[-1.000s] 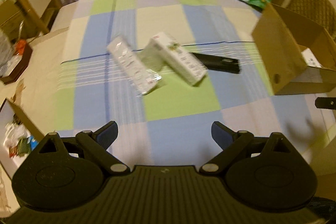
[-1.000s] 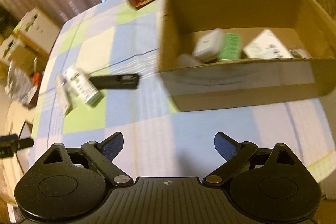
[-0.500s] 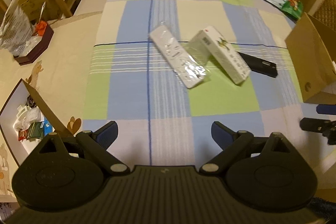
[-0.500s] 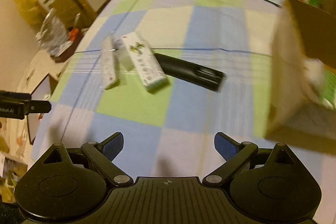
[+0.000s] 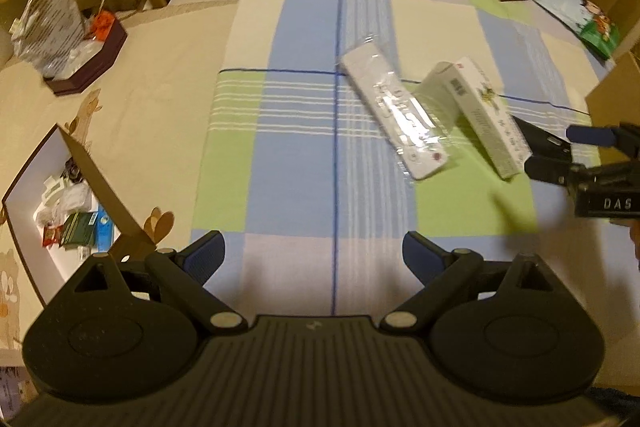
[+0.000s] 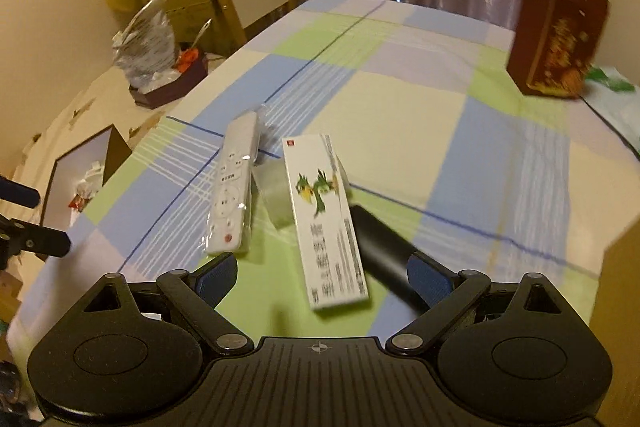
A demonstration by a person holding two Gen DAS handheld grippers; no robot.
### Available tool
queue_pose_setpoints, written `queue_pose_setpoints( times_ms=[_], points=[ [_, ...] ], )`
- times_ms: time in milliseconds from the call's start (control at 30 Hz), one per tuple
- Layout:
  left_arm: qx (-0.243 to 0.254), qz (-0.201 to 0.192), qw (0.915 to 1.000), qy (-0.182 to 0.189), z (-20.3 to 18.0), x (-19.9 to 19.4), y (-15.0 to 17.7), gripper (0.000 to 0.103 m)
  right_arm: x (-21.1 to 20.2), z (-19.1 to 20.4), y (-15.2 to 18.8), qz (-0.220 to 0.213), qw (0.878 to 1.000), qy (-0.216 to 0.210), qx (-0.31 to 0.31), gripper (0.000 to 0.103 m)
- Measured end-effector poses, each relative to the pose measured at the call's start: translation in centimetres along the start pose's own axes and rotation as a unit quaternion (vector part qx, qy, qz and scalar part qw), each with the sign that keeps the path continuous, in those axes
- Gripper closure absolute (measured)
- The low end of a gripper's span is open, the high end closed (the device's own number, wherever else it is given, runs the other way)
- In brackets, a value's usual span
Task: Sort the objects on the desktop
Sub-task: 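Grasp a white ointment box with the right tool while the left tool grasps the wrapped white remote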
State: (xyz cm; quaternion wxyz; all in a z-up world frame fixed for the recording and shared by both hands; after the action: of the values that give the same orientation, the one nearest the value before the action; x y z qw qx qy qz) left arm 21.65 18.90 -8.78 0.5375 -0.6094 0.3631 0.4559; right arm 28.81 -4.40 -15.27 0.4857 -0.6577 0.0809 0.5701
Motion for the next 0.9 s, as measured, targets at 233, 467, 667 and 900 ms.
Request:
queue_pose_setpoints(
  times_ms=[233,467,667,900],
  points=[
    [-0.015,0.006,0.9998,-0.013,1.4,0.7,-0.7,0.009,2.6,-0.7,-0.4,0.004,1.000,-0.006,-0.005,0.039],
    [-0.009,0.010,0.9999,-0.009,1.0,1.8,-1.6,0.009,2.8,-1.2,0.5,0.016,1.000,-0.005,0.003,0.066],
    [0.017,0.012,0.9996,0.019,-1.1,3.5,-2.4,0.009,-0.2,-2.0,3.4,0.043,0.998,0.008,0.053,0.066],
    [0.040,0.008,0.9951,0.091,-4.9,6.7,-5.5,0.009,-2.3,-3.1,6.0,0.060,0.992,0.035,0.101,0.066]
  ],
)
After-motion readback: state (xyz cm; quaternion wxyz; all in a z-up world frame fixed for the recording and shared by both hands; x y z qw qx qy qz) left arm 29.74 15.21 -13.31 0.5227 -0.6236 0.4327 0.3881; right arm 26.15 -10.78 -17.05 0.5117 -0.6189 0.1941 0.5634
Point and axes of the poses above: each gripper's, at about its wrist camera, not at the fingertips, and x roughly the way its jaws point, z to its left, y to its underside, the point moved 2 cm from there along x, roughly the way its jaws point, and after that the axes turned 3 degrees about z, right-handed, at the moved point
